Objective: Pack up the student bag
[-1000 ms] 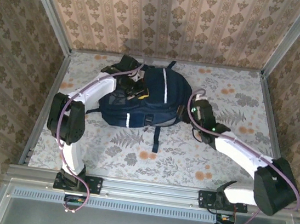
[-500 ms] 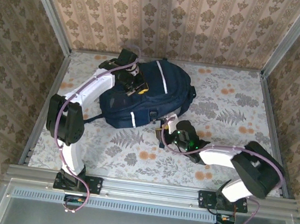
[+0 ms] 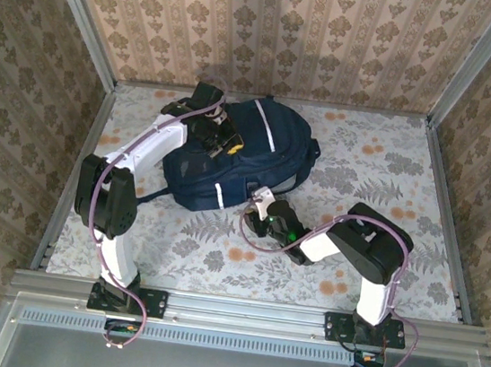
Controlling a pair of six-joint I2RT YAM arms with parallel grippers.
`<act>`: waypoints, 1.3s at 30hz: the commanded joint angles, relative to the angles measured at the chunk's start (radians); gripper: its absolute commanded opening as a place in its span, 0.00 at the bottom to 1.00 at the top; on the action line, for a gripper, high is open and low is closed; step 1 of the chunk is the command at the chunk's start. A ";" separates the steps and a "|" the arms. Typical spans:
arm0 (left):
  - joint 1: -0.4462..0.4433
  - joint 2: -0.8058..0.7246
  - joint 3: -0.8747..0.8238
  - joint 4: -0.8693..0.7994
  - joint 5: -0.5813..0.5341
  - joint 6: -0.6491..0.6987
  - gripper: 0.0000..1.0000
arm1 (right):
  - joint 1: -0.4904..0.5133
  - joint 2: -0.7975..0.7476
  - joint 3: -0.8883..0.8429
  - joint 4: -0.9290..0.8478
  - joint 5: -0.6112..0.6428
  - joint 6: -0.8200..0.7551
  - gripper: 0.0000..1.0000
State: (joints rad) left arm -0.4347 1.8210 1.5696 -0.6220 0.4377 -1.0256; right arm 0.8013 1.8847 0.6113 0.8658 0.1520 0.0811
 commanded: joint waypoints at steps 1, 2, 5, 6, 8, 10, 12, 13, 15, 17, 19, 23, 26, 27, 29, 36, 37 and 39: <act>0.019 -0.057 -0.007 0.078 0.013 -0.052 0.00 | 0.008 0.035 0.054 -0.011 0.091 0.023 0.43; 0.019 -0.058 -0.016 0.088 0.015 -0.062 0.00 | 0.009 0.043 0.070 -0.026 0.103 0.028 0.43; 0.024 -0.057 -0.033 0.108 0.026 -0.083 0.00 | 0.012 0.070 0.111 -0.060 0.159 0.029 0.38; 0.023 -0.057 -0.035 0.113 0.030 -0.085 0.00 | 0.013 0.079 0.121 -0.067 0.184 0.029 0.35; 0.024 -0.058 -0.033 0.111 0.035 -0.079 0.00 | 0.012 0.086 0.133 -0.077 0.219 0.017 0.27; 0.027 -0.061 -0.030 0.098 0.033 -0.066 0.00 | 0.011 0.084 0.134 -0.085 0.234 -0.003 0.18; 0.033 -0.070 -0.036 0.094 0.032 -0.056 0.00 | 0.008 0.074 0.120 -0.084 0.242 -0.019 0.11; 0.037 -0.073 -0.038 0.091 0.031 -0.049 0.00 | 0.007 0.068 0.110 -0.081 0.244 -0.025 0.10; 0.042 -0.075 -0.032 0.072 0.022 -0.021 0.00 | 0.001 0.048 0.084 -0.068 0.246 -0.036 0.08; 0.047 -0.077 -0.021 0.045 0.010 0.008 0.00 | -0.007 0.027 0.061 -0.056 0.240 -0.049 0.05; 0.050 -0.078 -0.021 0.031 0.003 0.029 0.00 | -0.020 0.006 0.041 -0.053 0.218 -0.059 0.03; 0.053 -0.084 -0.013 -0.003 -0.031 0.073 0.00 | -0.044 -0.029 0.015 -0.056 0.152 -0.082 0.00; 0.054 -0.086 -0.022 -0.009 -0.035 0.084 0.00 | -0.060 -0.040 -0.002 -0.054 0.098 -0.098 0.00; 0.054 -0.086 -0.027 -0.006 -0.031 0.083 0.00 | -0.065 -0.040 -0.003 -0.055 0.083 -0.097 0.00; 0.054 -0.086 -0.032 -0.001 -0.024 0.078 0.00 | -0.071 -0.037 0.005 -0.065 0.002 -0.092 0.03; 0.056 -0.095 -0.047 0.038 0.012 0.009 0.00 | -0.036 0.021 -0.010 0.054 -0.013 -0.079 0.27; 0.056 -0.099 -0.050 0.047 0.015 -0.003 0.00 | -0.032 0.030 -0.017 0.084 -0.007 -0.080 0.28; 0.057 -0.107 -0.054 0.055 0.016 -0.015 0.00 | -0.027 0.053 -0.025 0.131 0.014 -0.081 0.30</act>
State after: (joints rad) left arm -0.3965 1.7847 1.5135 -0.6132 0.4488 -0.9977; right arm 0.7658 1.9003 0.6060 0.9005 0.1688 -0.0006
